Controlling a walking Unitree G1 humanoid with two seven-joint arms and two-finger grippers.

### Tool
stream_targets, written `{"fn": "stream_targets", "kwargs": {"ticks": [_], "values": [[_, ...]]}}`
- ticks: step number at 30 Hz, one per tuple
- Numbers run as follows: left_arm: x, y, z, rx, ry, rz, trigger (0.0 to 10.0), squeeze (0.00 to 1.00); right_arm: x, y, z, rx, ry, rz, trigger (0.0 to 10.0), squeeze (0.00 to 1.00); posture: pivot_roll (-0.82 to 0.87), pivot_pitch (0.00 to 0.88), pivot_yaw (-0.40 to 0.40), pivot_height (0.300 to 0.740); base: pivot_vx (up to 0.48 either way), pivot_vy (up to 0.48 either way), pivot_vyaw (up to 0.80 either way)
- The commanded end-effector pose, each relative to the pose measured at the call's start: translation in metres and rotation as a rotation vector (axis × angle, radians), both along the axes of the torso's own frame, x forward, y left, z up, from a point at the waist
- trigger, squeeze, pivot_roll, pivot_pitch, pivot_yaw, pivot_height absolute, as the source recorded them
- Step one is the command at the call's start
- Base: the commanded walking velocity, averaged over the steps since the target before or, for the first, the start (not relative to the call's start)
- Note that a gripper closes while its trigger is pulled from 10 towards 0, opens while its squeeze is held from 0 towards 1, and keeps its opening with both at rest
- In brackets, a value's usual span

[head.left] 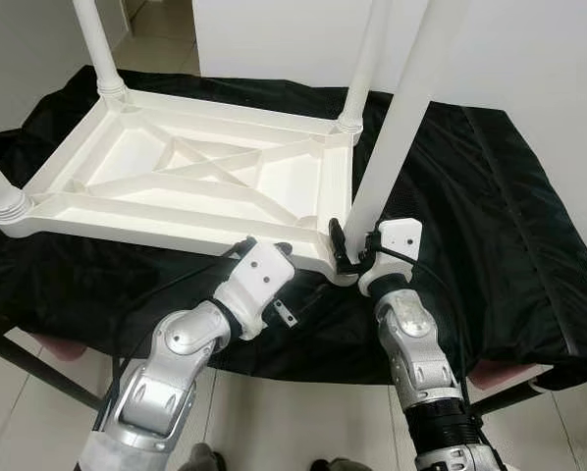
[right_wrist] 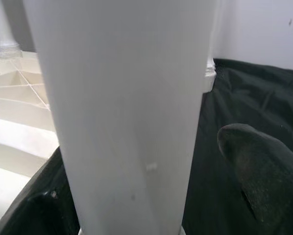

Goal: Building children table

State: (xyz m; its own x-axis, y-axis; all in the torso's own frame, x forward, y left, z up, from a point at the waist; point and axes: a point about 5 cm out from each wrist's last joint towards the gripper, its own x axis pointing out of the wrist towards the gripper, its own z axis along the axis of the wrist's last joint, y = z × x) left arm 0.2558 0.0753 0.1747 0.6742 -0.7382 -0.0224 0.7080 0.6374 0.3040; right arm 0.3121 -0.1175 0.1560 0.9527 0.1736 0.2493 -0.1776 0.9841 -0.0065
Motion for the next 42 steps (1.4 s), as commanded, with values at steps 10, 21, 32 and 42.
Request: {"fn": "stream_targets", "kwargs": {"ticks": [10, 21, 32, 42], "values": [[0.006, 0.001, 0.000, -0.001, -0.026, 0.062, 10.0, 0.00, 0.003, -0.013, 0.004, -0.057, -0.011, 0.230, 10.0, 0.00, -0.08, 0.092, -0.046, 0.740, 0.000, 0.000, 0.00], [0.004, 0.004, 0.003, -0.003, -0.027, 0.063, 10.0, 0.00, 0.022, -0.035, -0.002, -0.263, 0.081, 0.487, 1.9, 0.00, -0.05, 0.110, -0.042, 0.740, 0.000, 0.000, 0.00], [0.001, 0.010, 0.003, 0.012, -0.025, 0.068, 10.0, 0.00, 0.025, -0.036, -0.016, -0.298, 0.161, 0.583, 0.8, 0.00, -0.03, 0.127, -0.038, 0.740, 0.000, 0.000, 0.00], [0.004, 0.007, 0.002, 0.007, -0.028, 0.079, 10.0, 0.00, 0.026, -0.035, -0.019, -0.239, 0.154, 0.478, 10.0, 0.00, -0.04, 0.095, -0.043, 0.740, 0.000, 0.000, 0.00]]}}
